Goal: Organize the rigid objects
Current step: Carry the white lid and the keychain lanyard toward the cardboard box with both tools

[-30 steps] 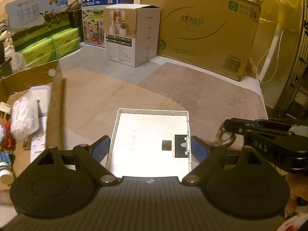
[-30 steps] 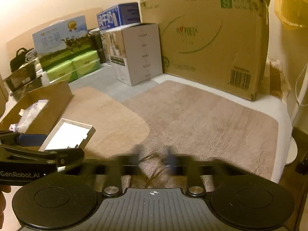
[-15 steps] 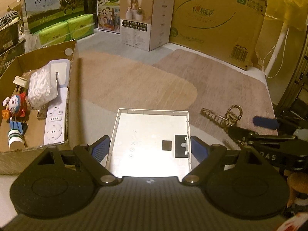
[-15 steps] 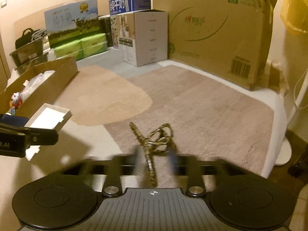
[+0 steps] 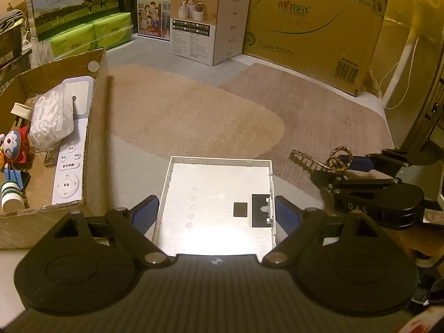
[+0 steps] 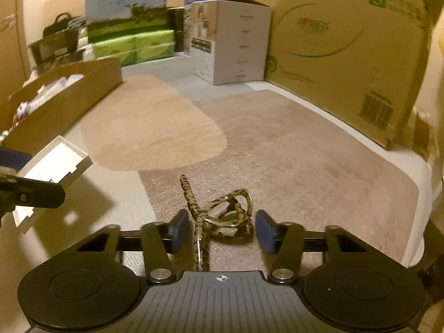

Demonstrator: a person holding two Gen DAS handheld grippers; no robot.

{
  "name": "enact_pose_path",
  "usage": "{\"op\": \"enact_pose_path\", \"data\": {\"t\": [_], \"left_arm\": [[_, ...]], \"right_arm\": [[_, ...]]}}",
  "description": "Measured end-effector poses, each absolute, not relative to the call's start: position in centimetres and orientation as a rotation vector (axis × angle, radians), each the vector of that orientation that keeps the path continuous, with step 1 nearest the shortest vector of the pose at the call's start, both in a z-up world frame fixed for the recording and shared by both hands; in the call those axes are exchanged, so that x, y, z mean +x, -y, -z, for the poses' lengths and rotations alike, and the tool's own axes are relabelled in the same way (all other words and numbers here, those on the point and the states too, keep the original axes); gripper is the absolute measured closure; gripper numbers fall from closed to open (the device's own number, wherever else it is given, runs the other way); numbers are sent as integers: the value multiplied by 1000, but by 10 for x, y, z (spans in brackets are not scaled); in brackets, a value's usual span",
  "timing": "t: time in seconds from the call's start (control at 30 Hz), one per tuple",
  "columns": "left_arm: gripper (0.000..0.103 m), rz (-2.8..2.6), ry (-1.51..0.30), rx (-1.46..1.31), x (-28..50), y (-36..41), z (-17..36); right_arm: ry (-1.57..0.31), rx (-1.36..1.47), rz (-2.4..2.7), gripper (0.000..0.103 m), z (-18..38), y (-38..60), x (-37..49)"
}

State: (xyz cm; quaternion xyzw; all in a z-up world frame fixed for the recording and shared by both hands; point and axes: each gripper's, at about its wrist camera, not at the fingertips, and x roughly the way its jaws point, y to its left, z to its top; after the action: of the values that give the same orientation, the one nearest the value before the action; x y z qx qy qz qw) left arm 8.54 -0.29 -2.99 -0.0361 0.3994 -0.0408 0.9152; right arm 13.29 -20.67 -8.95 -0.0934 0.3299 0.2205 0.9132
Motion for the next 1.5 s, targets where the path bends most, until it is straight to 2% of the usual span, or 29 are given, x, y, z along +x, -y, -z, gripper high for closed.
{"op": "enact_pose_path", "data": {"t": [0.2,0.73,1.5], "left_arm": [[16,81,-807,-74,82,2,24],[16,28,-728,-82,45,-19,-13],[16,-124,-678,-115,6,-101,-42]], "right_arm": [[-681,-181,-432,63,83,203,130],[-633,-48,-445,63,30,182,85],[-588,-43,-622,63,-11,97,61]]}}
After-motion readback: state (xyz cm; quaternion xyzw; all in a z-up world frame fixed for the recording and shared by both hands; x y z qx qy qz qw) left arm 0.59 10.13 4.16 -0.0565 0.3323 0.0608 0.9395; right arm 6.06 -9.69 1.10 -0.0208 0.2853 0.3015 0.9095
